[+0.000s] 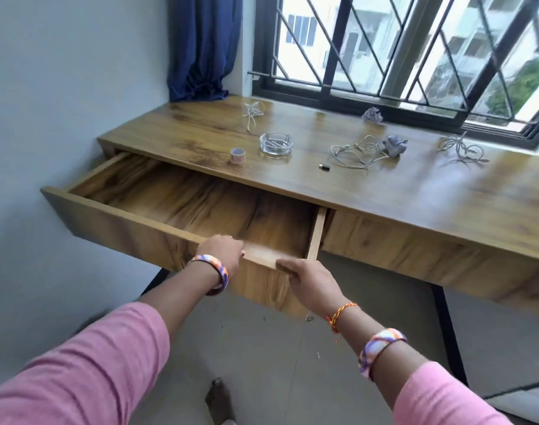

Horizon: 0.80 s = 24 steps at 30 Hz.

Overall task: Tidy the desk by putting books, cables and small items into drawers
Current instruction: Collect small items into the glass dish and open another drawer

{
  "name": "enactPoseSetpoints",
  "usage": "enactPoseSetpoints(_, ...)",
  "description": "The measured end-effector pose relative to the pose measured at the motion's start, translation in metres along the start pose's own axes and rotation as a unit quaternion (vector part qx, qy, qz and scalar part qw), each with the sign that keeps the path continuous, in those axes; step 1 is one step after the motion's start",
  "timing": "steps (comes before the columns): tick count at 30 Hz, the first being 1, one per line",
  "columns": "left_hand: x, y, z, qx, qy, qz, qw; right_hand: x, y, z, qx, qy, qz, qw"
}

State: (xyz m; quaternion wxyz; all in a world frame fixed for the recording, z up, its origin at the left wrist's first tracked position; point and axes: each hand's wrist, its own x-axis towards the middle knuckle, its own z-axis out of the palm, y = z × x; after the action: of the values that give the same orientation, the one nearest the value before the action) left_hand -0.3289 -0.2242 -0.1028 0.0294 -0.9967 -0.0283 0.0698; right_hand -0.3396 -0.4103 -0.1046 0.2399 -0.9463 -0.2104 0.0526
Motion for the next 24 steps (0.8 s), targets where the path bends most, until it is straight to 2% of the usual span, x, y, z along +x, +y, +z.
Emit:
enactPoseSetpoints(3, -0.026, 0.000, -0.004, 0.049, -0.038, 0.007, 0.998, -0.014, -0.006, -0.003, 0.034, -0.068, -0.021, 0.997)
enactPoseSetpoints(6, -0.053, -0.002, 0.000, 0.073, -0.077, 0.012, 0.994, -0.022, -0.015, -0.001, 0.066, -0.168, -0.022, 0.983)
enactPoseSetpoints(10, -0.085, -0.008, 0.008, 0.086, -0.145, 0.025, 0.985, -0.038, -0.034, 0.002, 0.051, -0.286, -0.009, 0.957)
enactPoseSetpoints(16, -0.119, -0.010, 0.007, 0.143, -0.225, 0.058, 0.962, -0.066, -0.055, 0.011, 0.033, -0.372, -0.005, 0.927)
enactPoseSetpoints(20, -0.163, 0.002, -0.006, 0.216, -0.293, 0.066, 0.929, -0.087, -0.071, 0.024, 0.026, -0.419, -0.003, 0.908)
enactPoseSetpoints(21, -0.172, 0.006, -0.007, 0.220, -0.290, 0.074, 0.929, -0.092, -0.074, 0.026, 0.019, -0.422, -0.007, 0.906)
enactPoseSetpoints(24, -0.182, 0.003, 0.011, 0.199, -0.188, 0.050, 0.960, -0.099, -0.078, 0.027, -0.017, -0.406, -0.019, 0.913)
